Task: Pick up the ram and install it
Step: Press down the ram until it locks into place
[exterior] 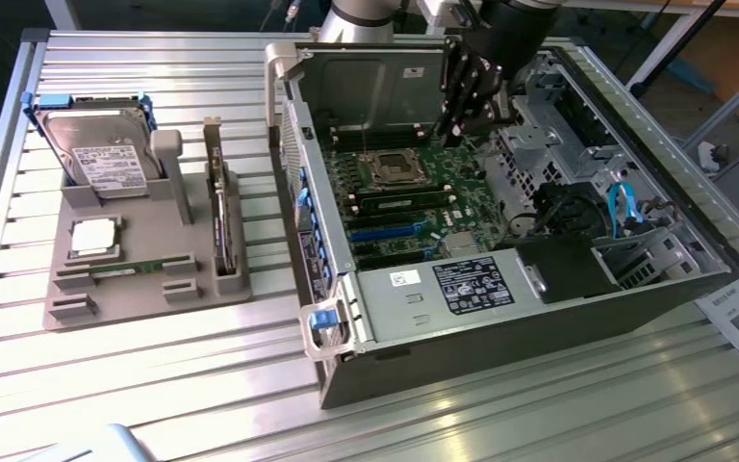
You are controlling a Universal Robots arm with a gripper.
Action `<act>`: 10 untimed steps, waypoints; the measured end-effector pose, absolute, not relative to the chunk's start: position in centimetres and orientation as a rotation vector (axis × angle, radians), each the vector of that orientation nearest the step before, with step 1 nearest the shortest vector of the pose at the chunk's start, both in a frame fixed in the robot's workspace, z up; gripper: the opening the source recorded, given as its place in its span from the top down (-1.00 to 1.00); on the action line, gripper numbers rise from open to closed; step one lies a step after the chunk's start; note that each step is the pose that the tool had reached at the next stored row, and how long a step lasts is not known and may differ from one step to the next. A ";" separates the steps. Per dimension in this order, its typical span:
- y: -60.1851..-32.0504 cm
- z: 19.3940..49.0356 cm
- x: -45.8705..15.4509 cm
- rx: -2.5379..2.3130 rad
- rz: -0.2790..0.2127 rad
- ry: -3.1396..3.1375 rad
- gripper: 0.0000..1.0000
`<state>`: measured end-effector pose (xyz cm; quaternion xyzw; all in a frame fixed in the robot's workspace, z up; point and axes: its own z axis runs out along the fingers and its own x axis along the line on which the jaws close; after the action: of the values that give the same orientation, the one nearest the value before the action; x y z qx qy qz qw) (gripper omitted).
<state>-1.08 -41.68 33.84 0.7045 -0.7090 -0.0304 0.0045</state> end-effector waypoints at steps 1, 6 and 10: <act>-41.7 33.8 -1.1 2.207 -0.095 -2.221 0.50; -41.7 33.8 -1.1 2.207 -0.095 -2.221 0.50; -41.7 33.8 -1.1 2.207 -0.095 -2.221 0.79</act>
<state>-1.08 -41.68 33.84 0.7045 -0.7090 -0.0304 0.0045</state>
